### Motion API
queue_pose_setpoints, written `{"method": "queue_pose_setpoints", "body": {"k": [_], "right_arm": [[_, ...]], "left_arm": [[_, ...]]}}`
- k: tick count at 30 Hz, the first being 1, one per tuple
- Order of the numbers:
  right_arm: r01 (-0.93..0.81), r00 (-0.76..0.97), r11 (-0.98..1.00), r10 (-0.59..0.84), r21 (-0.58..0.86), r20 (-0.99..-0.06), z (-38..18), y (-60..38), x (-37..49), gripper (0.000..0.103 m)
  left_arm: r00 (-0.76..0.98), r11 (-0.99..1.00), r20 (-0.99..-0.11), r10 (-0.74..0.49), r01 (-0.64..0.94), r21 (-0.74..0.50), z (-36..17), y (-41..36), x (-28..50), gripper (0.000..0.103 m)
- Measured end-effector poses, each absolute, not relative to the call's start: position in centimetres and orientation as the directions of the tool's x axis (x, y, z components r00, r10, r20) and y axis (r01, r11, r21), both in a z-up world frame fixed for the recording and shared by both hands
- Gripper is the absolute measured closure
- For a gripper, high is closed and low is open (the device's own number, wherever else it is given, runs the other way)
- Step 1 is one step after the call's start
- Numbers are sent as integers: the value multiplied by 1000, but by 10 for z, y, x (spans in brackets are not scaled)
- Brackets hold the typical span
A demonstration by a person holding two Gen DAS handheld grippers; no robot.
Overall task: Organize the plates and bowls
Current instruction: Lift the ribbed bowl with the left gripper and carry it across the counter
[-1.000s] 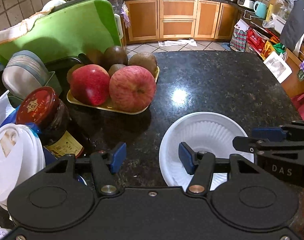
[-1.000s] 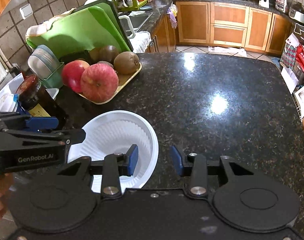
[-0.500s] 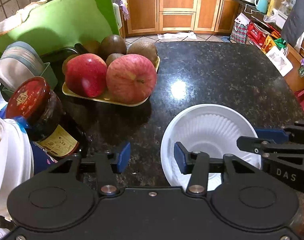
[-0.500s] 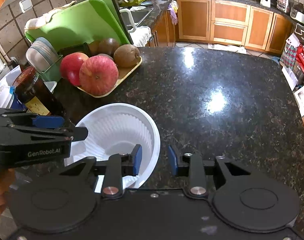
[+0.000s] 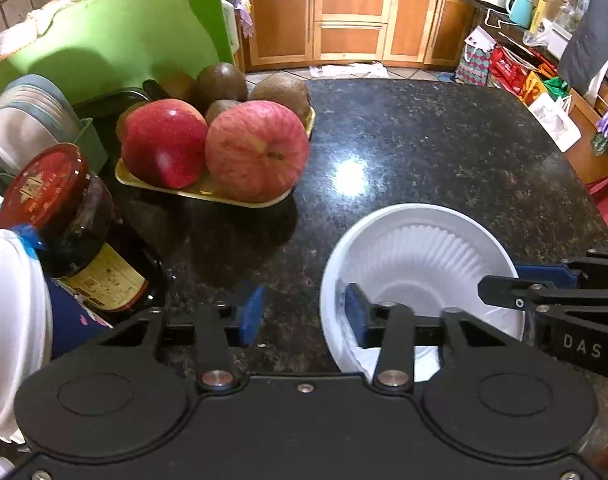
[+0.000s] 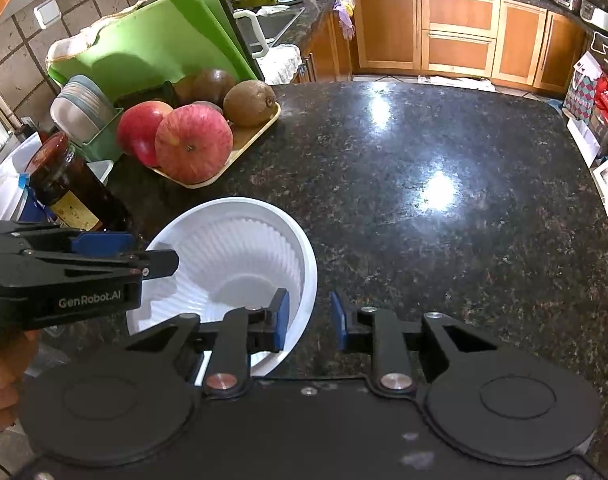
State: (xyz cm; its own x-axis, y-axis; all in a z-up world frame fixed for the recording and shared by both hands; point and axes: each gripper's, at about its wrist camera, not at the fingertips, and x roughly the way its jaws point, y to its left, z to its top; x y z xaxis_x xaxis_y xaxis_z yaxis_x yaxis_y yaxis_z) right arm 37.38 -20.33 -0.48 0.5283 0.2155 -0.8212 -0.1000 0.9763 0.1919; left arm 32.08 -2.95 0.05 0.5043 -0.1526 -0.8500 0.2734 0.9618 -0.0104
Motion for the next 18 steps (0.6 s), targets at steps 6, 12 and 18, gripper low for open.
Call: {"method": "queue_pose_setpoints", "body": {"k": [6,12,18], "right_arm": [[-110,519,974,225,196,-825,-3,-199,371,88],[-115,516,975,223,191,-827,3,-193,364,91],[-93,510,975,221,202,-831,9,-197,355,91]], "left_arm": [[476,952,-861,-178,304,-29,0,-33,315,77],[466,950,-864,-189,310,-41,6,-33,307,83],[468,943,-859,-208,329,-49,15,-33,298,83]]}}
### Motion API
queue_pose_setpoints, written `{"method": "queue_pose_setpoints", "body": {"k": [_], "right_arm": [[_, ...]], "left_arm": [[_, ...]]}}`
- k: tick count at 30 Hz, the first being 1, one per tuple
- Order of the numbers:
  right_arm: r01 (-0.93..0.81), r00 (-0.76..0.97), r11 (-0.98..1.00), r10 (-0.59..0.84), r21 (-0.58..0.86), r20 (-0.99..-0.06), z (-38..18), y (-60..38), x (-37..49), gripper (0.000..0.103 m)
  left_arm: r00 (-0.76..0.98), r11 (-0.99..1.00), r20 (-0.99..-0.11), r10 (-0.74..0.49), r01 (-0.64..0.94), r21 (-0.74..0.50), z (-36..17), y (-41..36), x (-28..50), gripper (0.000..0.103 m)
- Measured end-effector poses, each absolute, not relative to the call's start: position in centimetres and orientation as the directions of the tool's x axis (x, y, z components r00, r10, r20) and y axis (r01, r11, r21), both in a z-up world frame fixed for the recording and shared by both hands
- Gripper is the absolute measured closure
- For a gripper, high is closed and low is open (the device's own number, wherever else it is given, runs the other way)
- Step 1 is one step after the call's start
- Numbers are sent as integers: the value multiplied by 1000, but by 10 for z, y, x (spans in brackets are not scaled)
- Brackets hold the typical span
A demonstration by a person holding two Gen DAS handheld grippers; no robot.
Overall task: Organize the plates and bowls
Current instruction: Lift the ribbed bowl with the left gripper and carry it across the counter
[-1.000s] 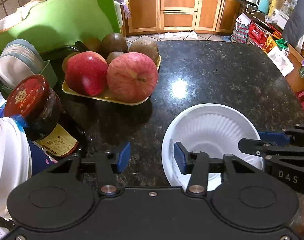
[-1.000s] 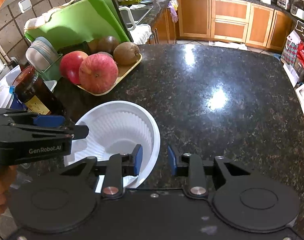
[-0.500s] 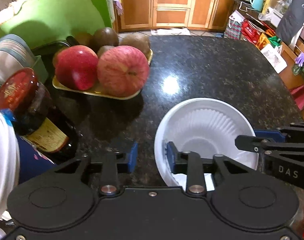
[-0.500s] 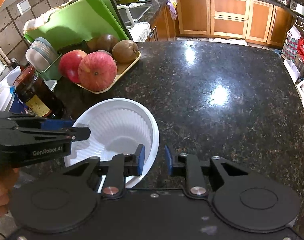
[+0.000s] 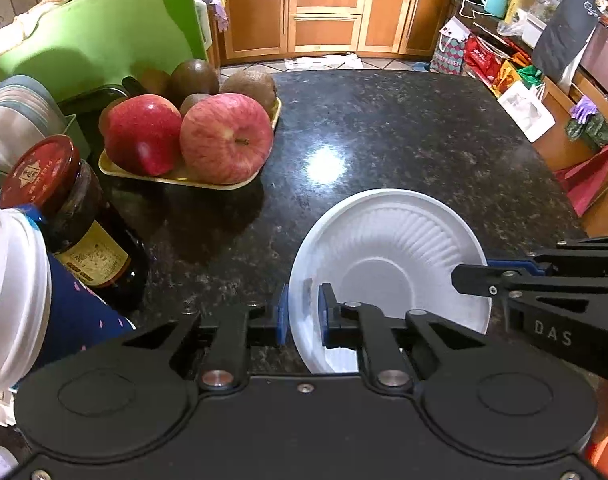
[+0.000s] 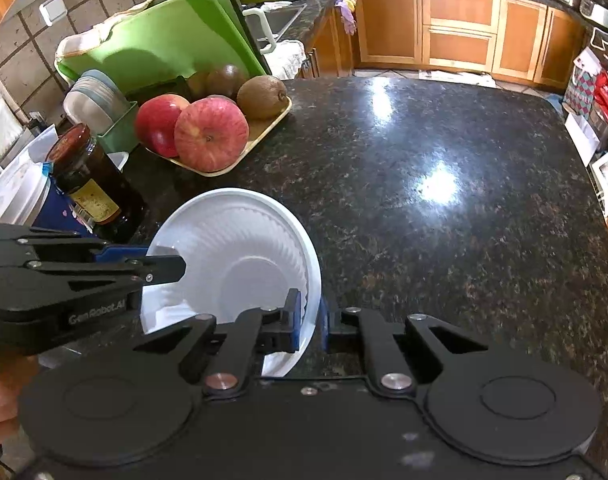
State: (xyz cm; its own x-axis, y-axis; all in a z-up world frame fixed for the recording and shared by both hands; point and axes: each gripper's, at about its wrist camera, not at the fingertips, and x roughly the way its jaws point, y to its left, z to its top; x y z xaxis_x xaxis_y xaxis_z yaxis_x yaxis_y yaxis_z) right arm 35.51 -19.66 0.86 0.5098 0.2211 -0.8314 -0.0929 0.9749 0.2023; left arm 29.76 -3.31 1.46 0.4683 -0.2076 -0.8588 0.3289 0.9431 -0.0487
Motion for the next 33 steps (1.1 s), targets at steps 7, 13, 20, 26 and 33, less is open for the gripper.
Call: {"method": "queue_pose_setpoints", "body": {"k": [7,13,20,26,33], "right_arm": [[-51,459,976,209,209,-864,5,-199,348,91],[-50,473,978,202,203,-858,1,-196,351,86],[-37,470,979,193,199,-861,-2,-201,350,84],[-39,472,978,200,206,-859,2,-197,345,93],[-23,502,980,181,196,-846,28,-197,325,93]], "left_arm": [[399,934,-892,-213,350,-66,6,-36,294,83],[428,940,-872,-236,329,-92,2,-31,295,75],[431,939,-867,-249,326,-107,3,-26,290,74],[401,935,-879,-258,332,-122,0,-30,292,85],[417,922,-864,-282,366,-124,25,-28,275,86]]}}
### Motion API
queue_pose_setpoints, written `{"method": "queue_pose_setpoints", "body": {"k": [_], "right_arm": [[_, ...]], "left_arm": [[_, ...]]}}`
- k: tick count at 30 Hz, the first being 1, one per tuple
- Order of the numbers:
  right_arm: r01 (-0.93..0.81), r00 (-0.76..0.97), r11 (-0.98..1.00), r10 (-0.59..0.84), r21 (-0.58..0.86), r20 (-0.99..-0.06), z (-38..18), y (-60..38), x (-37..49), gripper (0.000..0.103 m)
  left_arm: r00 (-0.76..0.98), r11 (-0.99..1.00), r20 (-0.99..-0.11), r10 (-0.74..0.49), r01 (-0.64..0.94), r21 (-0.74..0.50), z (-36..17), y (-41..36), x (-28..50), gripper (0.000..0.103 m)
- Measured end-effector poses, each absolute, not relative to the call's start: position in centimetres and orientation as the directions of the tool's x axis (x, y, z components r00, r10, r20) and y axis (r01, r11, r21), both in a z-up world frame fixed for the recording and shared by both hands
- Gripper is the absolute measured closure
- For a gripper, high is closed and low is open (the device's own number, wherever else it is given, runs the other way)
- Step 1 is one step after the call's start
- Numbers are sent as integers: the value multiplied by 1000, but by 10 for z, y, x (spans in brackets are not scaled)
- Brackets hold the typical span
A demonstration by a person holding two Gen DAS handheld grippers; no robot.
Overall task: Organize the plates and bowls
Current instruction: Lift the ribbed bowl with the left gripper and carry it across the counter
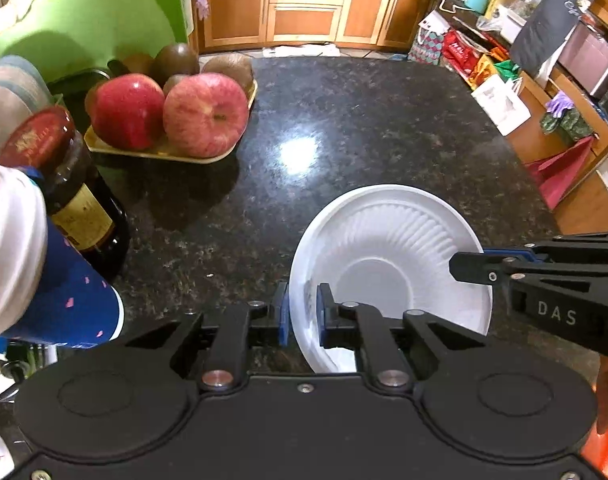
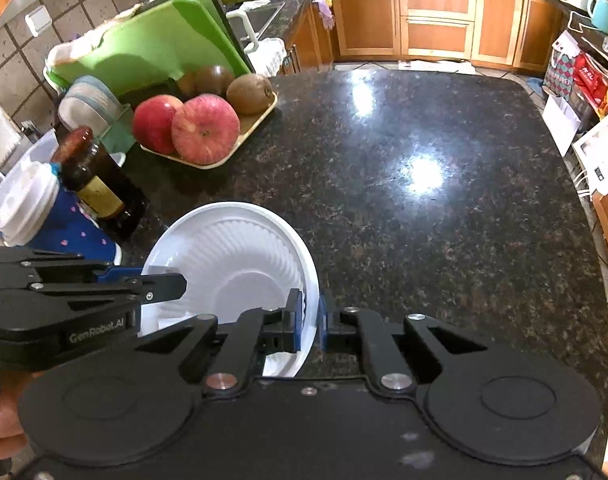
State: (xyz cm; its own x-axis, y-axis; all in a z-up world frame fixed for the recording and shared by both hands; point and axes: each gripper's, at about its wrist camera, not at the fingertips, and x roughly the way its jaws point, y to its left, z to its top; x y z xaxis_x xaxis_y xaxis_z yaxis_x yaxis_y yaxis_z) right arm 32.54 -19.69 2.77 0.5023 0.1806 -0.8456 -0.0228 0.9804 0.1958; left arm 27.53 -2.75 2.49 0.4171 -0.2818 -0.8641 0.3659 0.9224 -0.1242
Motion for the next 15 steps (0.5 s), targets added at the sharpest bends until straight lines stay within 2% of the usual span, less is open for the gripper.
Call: {"method": "queue_pose_setpoints", "body": {"k": [15], "right_arm": [[8,582,985,135,172,-802,107,-176,218,92]], "left_arm": [[418,887,-844,-335,441,-134,84,-7,209,86]]}}
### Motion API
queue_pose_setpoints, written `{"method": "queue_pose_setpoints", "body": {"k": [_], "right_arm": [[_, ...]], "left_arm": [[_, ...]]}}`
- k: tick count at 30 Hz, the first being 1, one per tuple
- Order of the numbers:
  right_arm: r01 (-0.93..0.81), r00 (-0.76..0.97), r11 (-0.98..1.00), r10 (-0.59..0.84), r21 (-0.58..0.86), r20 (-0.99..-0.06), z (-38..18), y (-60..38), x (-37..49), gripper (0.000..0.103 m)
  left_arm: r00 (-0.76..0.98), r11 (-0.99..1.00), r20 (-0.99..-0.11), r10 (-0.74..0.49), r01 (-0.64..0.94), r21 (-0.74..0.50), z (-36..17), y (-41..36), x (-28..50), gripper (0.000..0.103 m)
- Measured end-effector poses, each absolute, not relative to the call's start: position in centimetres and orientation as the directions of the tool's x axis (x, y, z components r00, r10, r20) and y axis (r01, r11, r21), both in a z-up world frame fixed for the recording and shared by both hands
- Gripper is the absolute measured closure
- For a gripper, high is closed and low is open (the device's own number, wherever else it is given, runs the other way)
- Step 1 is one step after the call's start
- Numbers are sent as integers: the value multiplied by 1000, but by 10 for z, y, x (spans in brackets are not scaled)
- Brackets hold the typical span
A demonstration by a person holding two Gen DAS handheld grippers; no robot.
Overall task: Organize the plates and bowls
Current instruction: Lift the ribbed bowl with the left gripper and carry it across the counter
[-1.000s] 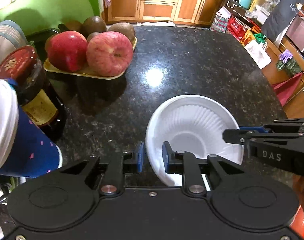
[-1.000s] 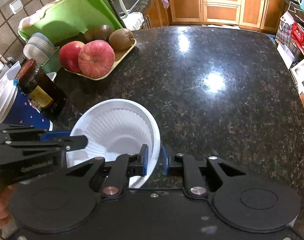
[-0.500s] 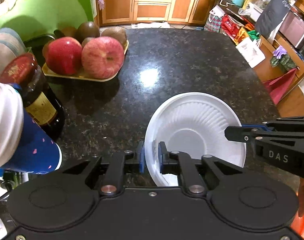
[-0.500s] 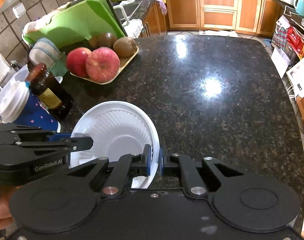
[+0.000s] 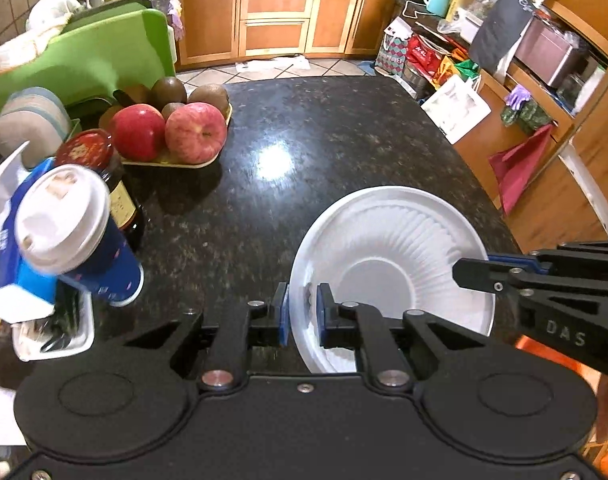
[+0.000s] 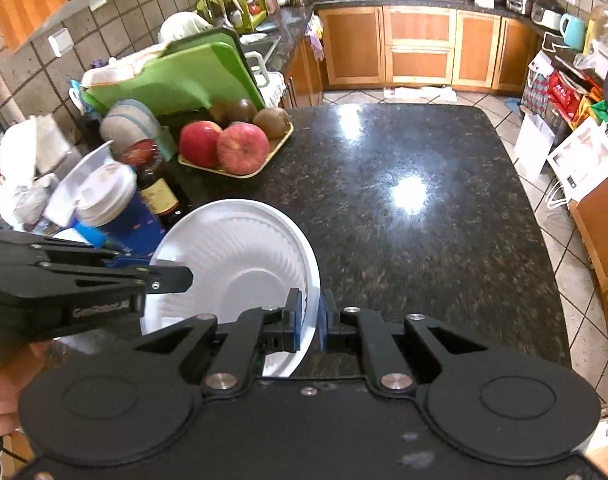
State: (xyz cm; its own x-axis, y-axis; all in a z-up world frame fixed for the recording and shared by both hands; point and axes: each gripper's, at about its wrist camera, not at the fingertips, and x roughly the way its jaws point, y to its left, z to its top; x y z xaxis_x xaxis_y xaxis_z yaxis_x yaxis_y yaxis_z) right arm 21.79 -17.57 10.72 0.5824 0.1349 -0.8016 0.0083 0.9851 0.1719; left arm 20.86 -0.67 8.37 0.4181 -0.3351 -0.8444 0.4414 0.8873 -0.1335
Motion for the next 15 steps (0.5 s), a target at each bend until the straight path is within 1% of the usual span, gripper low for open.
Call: {"method": "queue_pose_setpoints", "body": {"k": [6,10,15], "right_arm": [[6,581,982,151,189,-800,120,-159,175,92],[0,574,979,166,203,-802,115,-150,155,92],[-13,545,974,195,224,-815,104,-138,131,92]], "left_arm": [[398,883,-851,-343,444,-148,91,11,178,86],[367,881,-863,-347,444,-165,86,21,163,86],[356,883,-877,-323,447,-143,78,30,142,86]]}}
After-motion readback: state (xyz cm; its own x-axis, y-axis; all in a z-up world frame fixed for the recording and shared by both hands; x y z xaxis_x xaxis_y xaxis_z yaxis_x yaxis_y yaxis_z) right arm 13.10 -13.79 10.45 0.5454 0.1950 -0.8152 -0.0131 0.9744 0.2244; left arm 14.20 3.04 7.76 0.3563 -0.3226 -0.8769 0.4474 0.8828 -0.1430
